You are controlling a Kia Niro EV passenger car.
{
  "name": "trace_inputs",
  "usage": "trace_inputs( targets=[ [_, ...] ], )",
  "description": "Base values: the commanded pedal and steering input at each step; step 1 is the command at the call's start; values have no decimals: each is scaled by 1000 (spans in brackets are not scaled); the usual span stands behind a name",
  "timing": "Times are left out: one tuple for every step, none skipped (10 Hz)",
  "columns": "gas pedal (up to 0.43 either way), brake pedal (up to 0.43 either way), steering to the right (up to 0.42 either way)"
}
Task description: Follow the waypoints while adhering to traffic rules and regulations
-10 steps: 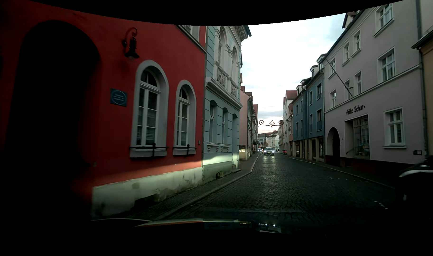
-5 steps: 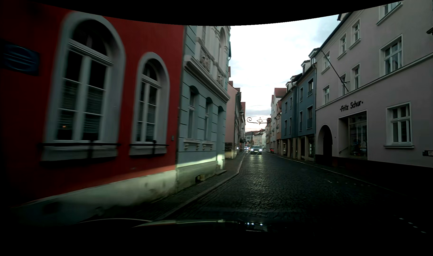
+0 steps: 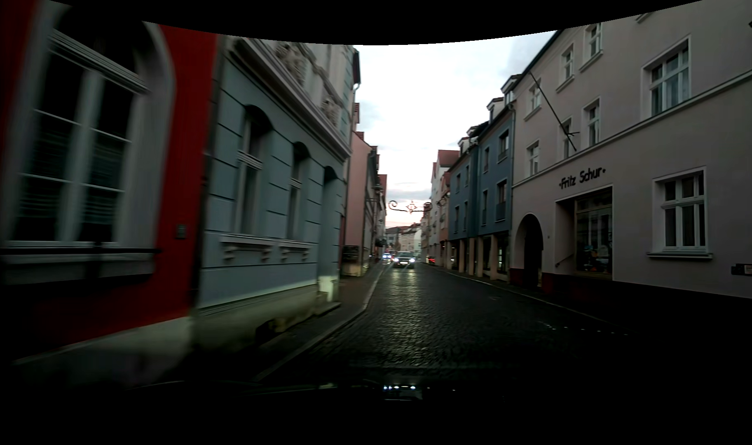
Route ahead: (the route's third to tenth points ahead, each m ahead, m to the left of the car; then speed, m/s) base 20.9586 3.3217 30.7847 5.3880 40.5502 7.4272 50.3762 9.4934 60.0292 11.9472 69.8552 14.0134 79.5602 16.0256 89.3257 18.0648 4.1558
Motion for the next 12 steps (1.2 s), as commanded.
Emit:
trace_inputs(
  targets=[
    [150, 0, 260],
    [150, 0, 267],
    [130, 0, 278],
    [110, 0, 292],
    [87, 0, 297],
    [67, 0, 298],
    [67, 0, 295],
    [59, 0, 287],
    [47, 0, 272],
    [20, 0, 251],
    [0, 0, 222],
    [0, 0, 191]
  ],
)
